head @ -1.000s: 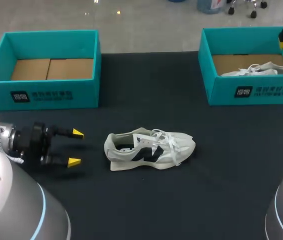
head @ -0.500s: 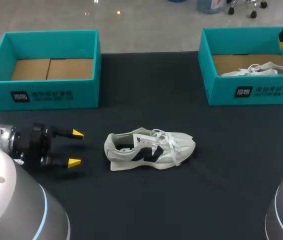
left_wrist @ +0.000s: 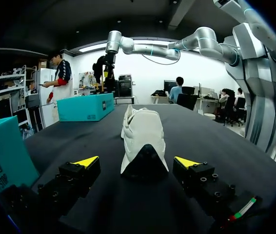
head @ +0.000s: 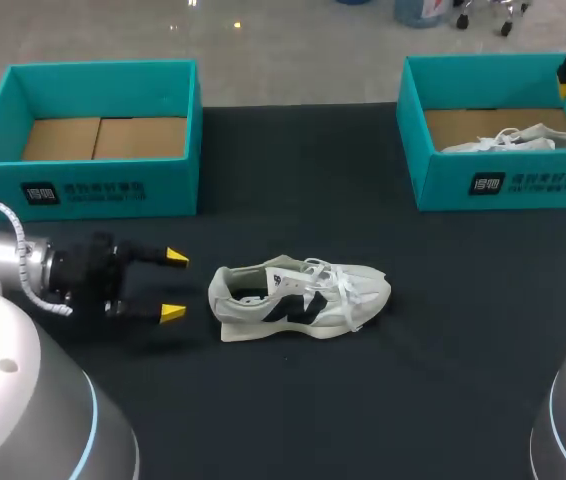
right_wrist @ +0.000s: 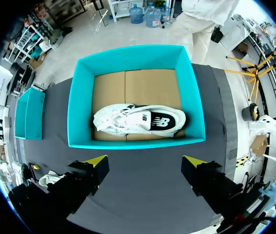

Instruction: Take the shoe out of the shoebox, open the shoe tongue, remove and reinsert the insole, then place the shoe into the shoebox

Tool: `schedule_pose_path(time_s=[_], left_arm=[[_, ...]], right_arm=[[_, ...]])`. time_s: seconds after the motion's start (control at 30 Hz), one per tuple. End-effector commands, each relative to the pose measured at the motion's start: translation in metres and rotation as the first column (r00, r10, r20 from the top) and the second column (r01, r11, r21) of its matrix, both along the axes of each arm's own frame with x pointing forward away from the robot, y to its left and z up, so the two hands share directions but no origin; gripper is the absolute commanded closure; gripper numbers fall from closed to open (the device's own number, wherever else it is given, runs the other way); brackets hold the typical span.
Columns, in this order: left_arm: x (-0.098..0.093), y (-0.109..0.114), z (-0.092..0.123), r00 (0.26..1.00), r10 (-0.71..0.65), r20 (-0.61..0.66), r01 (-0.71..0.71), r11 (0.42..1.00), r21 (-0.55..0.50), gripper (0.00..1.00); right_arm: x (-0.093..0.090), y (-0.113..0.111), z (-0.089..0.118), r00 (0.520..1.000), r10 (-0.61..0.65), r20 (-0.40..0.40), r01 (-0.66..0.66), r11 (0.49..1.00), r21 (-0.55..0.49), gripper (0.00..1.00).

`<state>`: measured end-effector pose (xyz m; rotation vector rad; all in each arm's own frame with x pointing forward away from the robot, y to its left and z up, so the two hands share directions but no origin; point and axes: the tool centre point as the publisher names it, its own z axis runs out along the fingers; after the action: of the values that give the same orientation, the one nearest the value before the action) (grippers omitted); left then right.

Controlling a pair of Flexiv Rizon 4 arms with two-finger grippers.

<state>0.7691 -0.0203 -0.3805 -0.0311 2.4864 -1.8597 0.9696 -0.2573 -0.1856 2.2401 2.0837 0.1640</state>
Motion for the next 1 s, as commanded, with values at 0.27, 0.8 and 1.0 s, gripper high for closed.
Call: schedule_pose_path(time_s=[0.27, 0.8, 1.0], left_arm=[[0.004, -0.024, -0.002, 0.995, 0.086, -0.045, -0.086, 0.996, -0.011, 0.0], [-0.019, -0.041, -0.014, 0.987, 0.128, -0.098, -0.13, 0.991, -0.019, 0.0], [-0.022, -0.046, -0.018, 0.985, 0.14, -0.099, -0.142, 0.99, -0.018, 0.0]], right_arm=[[0.0, 0.0, 0.0, 1.0, 0.0, 0.0, 0.0, 1.0, 0.0, 0.0], [0.0, 0.0, 0.0, 1.0, 0.0, 0.0, 0.0, 1.0, 0.0, 0.0], [0.0, 0.0, 0.0, 1.0, 0.0, 0.0, 0.0, 1.0, 0.0, 0.0]])
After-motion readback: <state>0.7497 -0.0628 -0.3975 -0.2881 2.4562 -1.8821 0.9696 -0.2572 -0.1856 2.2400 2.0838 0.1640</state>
